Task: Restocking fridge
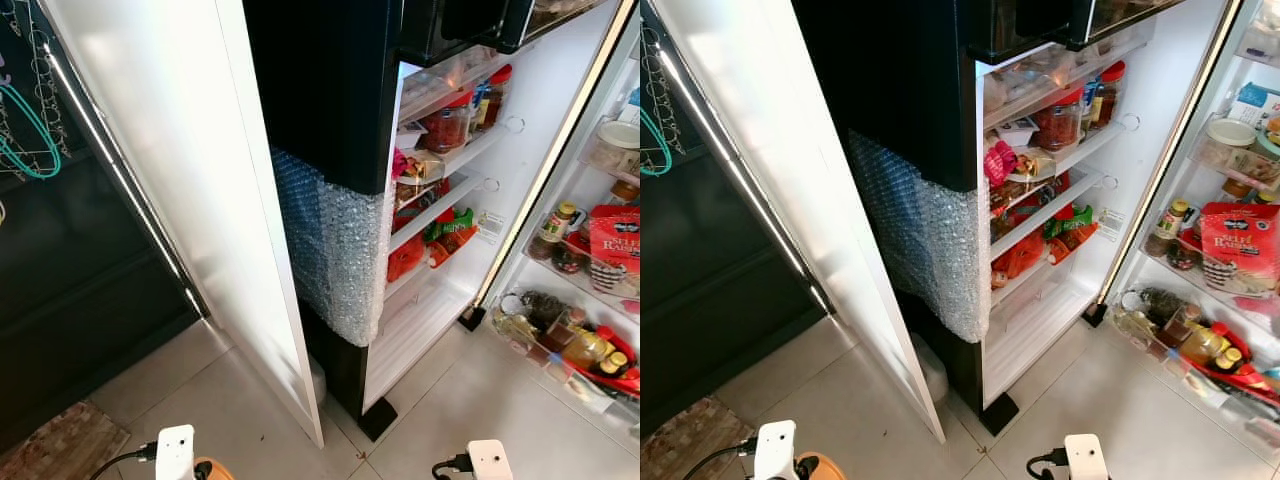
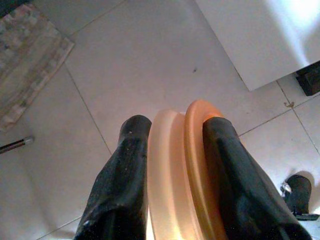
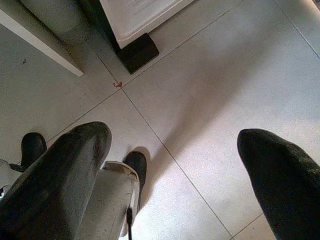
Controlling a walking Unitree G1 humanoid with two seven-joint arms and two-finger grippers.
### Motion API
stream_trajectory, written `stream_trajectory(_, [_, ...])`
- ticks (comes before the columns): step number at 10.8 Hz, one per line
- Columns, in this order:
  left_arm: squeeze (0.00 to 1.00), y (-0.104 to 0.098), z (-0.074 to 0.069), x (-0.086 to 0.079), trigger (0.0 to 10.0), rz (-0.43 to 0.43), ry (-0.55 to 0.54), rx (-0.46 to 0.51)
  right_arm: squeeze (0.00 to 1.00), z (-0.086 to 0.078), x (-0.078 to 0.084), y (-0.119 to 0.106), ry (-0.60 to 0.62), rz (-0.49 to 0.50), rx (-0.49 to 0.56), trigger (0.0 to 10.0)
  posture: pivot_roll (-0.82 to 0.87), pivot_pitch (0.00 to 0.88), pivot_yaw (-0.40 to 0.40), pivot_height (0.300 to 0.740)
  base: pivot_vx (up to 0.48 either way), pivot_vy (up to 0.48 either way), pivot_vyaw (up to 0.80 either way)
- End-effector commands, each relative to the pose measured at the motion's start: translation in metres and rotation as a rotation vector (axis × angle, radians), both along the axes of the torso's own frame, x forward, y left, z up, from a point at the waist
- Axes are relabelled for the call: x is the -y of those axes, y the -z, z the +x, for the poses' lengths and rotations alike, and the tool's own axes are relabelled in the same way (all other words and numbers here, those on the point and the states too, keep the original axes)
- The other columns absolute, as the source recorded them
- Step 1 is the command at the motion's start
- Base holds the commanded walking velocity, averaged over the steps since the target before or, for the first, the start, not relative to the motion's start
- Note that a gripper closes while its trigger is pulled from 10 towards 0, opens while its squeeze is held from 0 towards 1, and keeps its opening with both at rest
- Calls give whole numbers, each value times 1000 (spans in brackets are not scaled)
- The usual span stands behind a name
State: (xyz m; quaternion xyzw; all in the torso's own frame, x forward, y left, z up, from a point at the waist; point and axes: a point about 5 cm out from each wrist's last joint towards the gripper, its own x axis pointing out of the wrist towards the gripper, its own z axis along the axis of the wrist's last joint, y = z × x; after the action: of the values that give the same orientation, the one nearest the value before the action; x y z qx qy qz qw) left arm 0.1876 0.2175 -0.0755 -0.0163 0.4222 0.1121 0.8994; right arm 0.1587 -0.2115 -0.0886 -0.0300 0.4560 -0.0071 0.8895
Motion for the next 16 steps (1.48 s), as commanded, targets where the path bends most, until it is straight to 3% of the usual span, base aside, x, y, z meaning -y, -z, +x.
stream_trajectory(1, [0,9,-16,2,10000,-19,-1,-70,0,-5,0,2,5,5,-19,10000,-180,44,65,740,0,0,0])
stream_trajectory(3, [0,9,-16,3,10000,-16,21,-69,0,-6,7,1,12,-31,-20,10000,-186,21,73,740,0,-279,0])
stream_trajectory(7, [0,8,-14,5,10000,-15,35,-64,0,-7,7,2,-1,-35,-29,10000,-190,4,79,740,0,-316,0])
stream_trajectory(10, [0,9,-15,6,10000,-17,38,-65,0,-11,-3,5,-21,-40,-37,10000,-191,0,79,740,0,-329,296])
stream_trajectory(16, [0,8,-12,8,10000,-20,36,-56,0,-19,1,8,1,-41,-71,10000,-182,16,71,740,0,-331,0])
